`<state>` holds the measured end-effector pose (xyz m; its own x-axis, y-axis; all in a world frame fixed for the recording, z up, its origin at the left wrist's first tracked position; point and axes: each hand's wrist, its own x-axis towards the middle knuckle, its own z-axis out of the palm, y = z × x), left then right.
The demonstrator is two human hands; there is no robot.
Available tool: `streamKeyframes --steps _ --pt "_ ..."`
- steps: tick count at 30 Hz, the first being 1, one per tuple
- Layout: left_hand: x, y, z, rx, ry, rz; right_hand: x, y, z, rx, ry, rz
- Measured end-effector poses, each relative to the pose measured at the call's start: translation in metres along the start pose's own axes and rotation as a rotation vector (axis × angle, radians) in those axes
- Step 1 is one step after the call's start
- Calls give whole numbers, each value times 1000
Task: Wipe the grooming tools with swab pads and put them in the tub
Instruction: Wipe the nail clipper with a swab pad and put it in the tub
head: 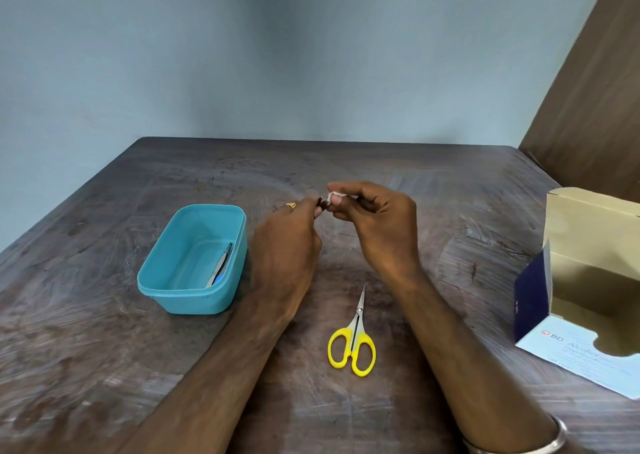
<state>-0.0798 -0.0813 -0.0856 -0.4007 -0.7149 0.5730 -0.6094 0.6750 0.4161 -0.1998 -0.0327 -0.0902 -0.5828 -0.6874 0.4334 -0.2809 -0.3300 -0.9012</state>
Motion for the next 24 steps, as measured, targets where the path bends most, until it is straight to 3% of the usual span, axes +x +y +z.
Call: streamKeyframes --steps 10,19,24 --pt "1 7 -6 92 -157 -28 -3 0 4 -102 32 -83" --pt "-1 6 -8 80 -210 -24 -1 -3 2 113 35 90" --pt "-4 10 -8 -51 -118 -45 0 -3 0 161 55 144"
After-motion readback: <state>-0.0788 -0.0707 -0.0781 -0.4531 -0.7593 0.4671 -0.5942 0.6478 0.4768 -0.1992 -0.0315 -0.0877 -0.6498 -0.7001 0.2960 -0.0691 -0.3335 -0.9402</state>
